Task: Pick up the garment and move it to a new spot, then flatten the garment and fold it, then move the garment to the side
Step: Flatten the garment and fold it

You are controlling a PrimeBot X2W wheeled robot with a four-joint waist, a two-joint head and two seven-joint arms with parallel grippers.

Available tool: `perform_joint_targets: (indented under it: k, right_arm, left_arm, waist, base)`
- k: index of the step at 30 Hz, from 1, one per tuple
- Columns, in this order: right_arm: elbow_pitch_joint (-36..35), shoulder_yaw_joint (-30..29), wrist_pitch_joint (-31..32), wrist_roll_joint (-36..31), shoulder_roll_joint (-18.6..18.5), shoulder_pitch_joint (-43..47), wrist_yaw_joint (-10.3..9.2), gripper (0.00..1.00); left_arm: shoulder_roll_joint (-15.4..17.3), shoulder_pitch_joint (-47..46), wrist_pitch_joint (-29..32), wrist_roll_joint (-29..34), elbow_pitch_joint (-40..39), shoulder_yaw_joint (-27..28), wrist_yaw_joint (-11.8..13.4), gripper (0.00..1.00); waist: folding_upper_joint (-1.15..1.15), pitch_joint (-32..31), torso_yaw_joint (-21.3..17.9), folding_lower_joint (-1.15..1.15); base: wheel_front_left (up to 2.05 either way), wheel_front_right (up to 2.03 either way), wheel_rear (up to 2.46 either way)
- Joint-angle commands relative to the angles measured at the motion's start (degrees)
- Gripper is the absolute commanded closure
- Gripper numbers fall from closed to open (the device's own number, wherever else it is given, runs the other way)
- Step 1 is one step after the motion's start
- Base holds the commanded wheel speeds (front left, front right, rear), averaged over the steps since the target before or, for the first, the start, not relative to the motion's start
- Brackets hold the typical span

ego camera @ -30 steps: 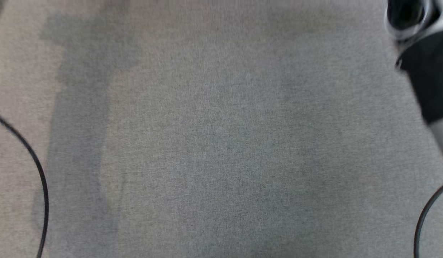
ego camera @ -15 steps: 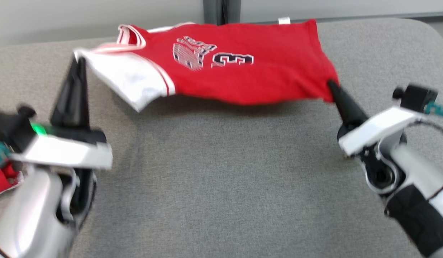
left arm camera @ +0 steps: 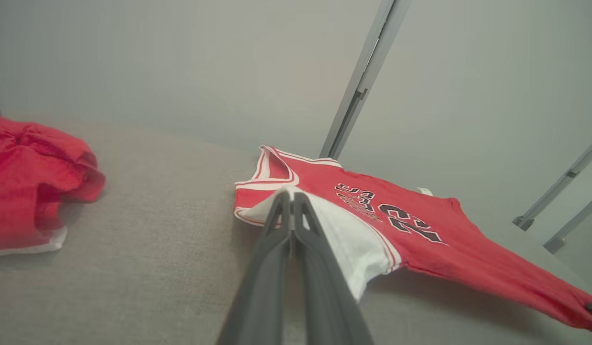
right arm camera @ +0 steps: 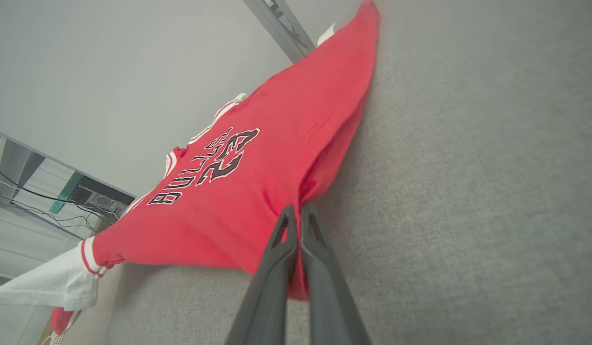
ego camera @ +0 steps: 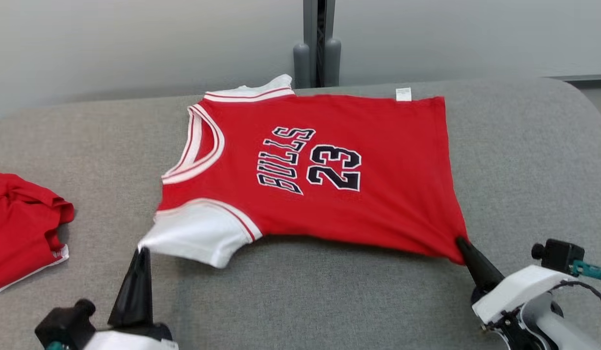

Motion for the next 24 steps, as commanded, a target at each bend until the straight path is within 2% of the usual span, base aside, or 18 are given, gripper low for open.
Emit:
perform_joint_targets:
  k: [1, 4, 9, 14, 16, 24]
  right_arm:
    - [0.4, -0.3, -0.4, 0.5, -0.8, 1.0, 0.00, 1.00]
    - [1.1, -0.9, -0.6, 0.9, -1.2, 3.8, 0.00, 1.00]
    - [0.6, -2.6, -0.7, 0.9, -3.1, 8.2, 0.00, 1.00]
    - [0.5, -4.7, -0.7, 0.8, -5.0, 10.6, 0.00, 1.00]
    - [1.5, -4.9, -0.3, -0.1, -5.3, 10.8, 0.00, 1.00]
    - [4.5, -5.1, 0.3, -3.9, -2.7, 8.8, 0.00, 1.00]
  left_arm:
    - [0.7, 1.3, -0.2, 0.9, 0.4, 0.2, 0.0, 1.00]
    - [-0.6, 5.6, -0.2, 0.5, 1.4, 1.3, 0.3, 1.00]
    - [-2.6, 11.5, -0.1, -2.1, 2.2, 0.6, -1.2, 1.00]
    - [-2.0, 14.4, 1.5, -1.1, 2.1, -1.1, -0.4, 1.00]
    - [-2.6, 14.4, 2.6, -2.2, 2.3, -1.7, -1.1, 1.00]
    - [-1.5, 11.1, 3.3, 0.0, 3.3, -3.6, -1.7, 1.00]
  waist:
    - [0.00, -0.9, 0.6, 0.00]
    - [0.00, -1.8, 1.3, 0.00]
    - [0.00, -2.3, 2.7, 0.00]
    - [0.00, -1.6, 3.3, 0.00]
    - [0.00, -1.2, 3.5, 0.00]
    - [0.00, -0.7, 3.1, 0.00]
  base:
    - [0.00, 0.00, 0.00]
    - [0.00, 0.00, 0.00]
    - [0.00, 0.00, 0.00]
    - [0.00, 0.00, 0.00]
    - [0.00, 0.00, 0.00]
    - [0.00, 0.00, 0.00]
